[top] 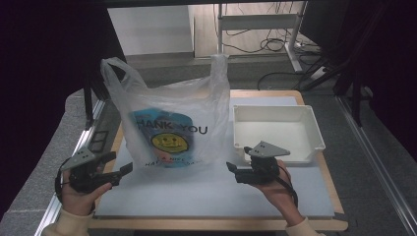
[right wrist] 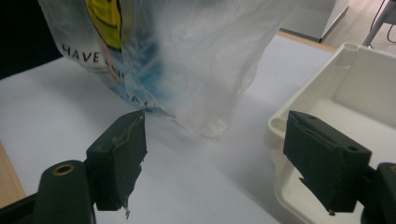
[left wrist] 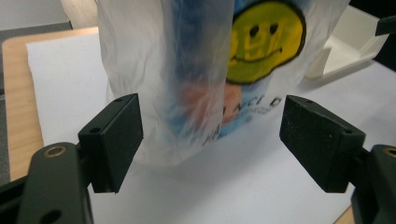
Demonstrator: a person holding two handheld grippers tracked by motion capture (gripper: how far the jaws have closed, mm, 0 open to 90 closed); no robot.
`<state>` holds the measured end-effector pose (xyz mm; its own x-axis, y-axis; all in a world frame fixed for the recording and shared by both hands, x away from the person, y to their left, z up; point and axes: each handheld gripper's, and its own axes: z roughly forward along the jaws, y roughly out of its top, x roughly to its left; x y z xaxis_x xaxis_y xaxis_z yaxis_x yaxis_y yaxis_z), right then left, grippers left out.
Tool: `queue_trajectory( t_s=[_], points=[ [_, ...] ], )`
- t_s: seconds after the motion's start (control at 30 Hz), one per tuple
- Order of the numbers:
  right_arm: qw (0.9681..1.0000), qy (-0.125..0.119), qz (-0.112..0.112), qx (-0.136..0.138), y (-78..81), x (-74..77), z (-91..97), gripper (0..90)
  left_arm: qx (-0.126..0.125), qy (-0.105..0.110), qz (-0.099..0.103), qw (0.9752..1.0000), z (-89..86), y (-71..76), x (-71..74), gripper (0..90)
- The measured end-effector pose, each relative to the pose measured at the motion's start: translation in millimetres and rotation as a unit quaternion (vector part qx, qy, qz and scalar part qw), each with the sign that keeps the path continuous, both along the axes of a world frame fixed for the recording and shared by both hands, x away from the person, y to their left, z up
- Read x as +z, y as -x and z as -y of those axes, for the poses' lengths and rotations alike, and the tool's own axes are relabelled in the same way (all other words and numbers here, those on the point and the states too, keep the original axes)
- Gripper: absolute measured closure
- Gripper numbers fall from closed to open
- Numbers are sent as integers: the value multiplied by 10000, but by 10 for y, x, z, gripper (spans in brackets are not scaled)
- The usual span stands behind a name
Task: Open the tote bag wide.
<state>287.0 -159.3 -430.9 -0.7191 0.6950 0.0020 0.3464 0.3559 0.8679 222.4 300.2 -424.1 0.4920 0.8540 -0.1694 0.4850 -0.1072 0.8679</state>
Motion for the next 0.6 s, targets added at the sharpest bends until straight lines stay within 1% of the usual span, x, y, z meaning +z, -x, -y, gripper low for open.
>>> queue_trajectory(
  t_s=[0.07, 0.1, 0.13, 0.17, 0.27, 0.37, 0.43, 0.47, 0.53, 0.6],
  points=[
    [10000, -53, 24, -9, -24, 89, -1, 216, 16, 17, 66, 10000, -6, -24, 76, 206],
    [10000, -53, 24, -9, -24, 89, -1, 216, 26, 17, 106, 9999, -5, -33, 118, 206],
    [10000, -70, 44, -8, -43, 143, -11, 216, 35, 6, 136, 9999, -4, -41, 165, 200],
    [10000, -70, 44, -8, -43, 143, -11, 216, 43, -19, 171, 9998, -7, -50, 216, 200],
    [9999, -66, 88, -14, -84, 239, -27, 216, 48, -26, 213, 9998, -13, -94, 372, 182],
    [9998, -144, 118, -5, -148, 354, -48, 216, 68, -6, 258, 9996, -20, -163, 522, 171],
    [9998, -151, 138, -5, -192, 432, -72, 216, 72, -2, 313, 9995, -9, -216, 612, 168],
    [9997, -137, 180, 11, -234, 499, -105, 216, 82, -6, 344, 9994, 3, -243, 651, 165],
    [9997, -125, 194, 28, -269, 554, -137, 216, 66, -23, 380, 9993, 30, -299, 719, 164],
    [9997, -118, 222, 36, -286, 577, -151, 216, 60, -24, 424, 9991, 57, -363, 784, 164]
  ],
)
